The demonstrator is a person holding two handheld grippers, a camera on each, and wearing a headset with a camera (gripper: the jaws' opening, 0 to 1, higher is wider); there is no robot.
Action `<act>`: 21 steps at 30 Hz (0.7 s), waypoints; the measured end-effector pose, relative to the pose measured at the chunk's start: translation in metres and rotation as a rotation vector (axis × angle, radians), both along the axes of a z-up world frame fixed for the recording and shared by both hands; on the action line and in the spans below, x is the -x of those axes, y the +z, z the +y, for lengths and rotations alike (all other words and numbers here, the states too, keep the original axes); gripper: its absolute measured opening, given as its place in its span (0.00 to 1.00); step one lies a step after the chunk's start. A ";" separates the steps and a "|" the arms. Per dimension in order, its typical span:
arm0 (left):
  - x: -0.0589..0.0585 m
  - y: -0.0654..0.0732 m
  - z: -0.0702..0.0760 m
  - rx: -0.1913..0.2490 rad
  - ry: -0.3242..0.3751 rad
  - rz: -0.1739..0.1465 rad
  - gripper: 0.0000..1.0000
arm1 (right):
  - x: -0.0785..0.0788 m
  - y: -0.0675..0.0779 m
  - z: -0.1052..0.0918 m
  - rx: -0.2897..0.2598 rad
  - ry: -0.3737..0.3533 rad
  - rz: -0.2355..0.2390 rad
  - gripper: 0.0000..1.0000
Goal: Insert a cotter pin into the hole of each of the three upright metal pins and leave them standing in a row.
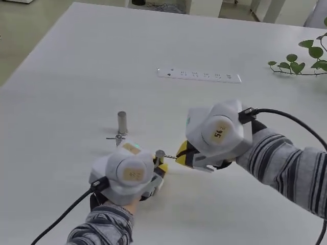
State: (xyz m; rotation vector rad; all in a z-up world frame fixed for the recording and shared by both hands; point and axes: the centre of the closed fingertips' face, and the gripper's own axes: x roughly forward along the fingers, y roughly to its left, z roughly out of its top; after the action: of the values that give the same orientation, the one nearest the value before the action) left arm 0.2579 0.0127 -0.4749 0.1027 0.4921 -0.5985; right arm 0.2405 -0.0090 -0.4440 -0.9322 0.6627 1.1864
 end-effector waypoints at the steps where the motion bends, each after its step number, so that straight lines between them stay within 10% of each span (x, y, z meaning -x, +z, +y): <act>1: 0.000 0.000 0.000 0.000 0.004 0.000 0.10 | -0.001 0.000 0.000 0.001 0.002 -0.002 0.00; 21: -0.001 -0.001 0.000 0.021 0.053 -0.001 0.10 | -0.005 -0.001 0.019 -0.044 0.016 -0.006 0.00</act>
State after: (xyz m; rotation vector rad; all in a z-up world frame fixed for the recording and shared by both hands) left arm 0.2594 0.0128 -0.4756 0.0694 0.4860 -0.5514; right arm 0.2453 0.0096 -0.4447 -0.9052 0.6233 1.2070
